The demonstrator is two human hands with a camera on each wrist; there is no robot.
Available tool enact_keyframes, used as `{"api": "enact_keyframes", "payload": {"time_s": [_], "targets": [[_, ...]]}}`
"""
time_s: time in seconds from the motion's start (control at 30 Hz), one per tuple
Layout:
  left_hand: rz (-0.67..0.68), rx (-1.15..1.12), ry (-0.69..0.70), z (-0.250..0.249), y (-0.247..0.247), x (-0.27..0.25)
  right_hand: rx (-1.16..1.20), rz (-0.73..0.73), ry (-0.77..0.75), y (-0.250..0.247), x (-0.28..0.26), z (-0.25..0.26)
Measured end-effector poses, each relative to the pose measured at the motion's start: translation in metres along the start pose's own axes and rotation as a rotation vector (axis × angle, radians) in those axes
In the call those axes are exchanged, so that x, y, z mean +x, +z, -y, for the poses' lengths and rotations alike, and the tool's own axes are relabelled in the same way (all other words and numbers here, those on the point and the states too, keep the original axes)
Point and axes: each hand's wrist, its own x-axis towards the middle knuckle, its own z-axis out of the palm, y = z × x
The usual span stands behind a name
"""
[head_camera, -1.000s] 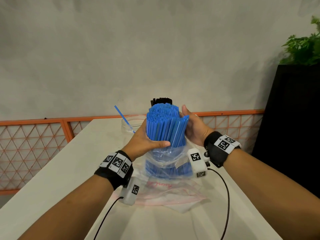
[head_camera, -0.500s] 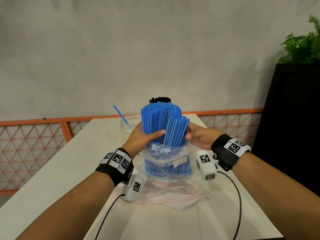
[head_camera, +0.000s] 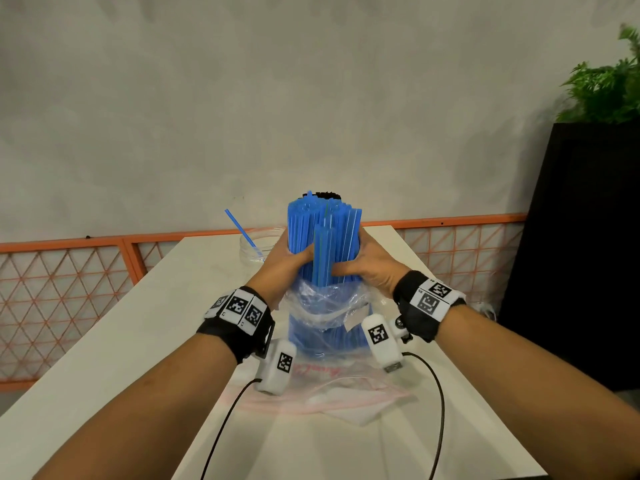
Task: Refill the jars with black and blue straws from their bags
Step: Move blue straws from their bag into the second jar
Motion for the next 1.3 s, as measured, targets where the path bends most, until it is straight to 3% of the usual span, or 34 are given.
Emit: {"api": "enact_keyframes", "payload": {"time_s": [0.13,0.27,0.47,0.63,0.7,0.93,1.17,1.3], "targets": [[-0.125,-0.059,-0.002,-0.005,0.004,0.009,0.099,0.082,0.041,-0.007,0.001,0.004],[-0.136,-0.058,-0.056,0.004,0.003,0.008,0.207,0.178,0.082,-0.02,-0.009,0.004],[0.049,-0.268,-0.012,0.004,-0.001,-0.001,0.022,0.134,0.039,-0.005,-0.012,0.005],[0.195,-0.003,0.07,0.008,-0.007,-0.008,-0.093,0.104,0.006,0.001,-0.012,0.003],[0.187,0.094,0.071,0.012,-0.008,-0.007,-0.138,0.116,0.012,0.002,-0.014,-0.002],[0.193,0.141,0.042,0.028,-0.012,-0.013,-0.171,0.146,0.099,-0.001,-0.025,-0.016],[0.05,0.084,0.162,0.006,-0.003,-0.003,-0.079,0.056,-0.014,0.0,-0.011,0.0],[0.066,0.08,0.188,0.0,-0.006,-0.002,-0.071,0.076,-0.016,-0.005,-0.009,0.003]]}}
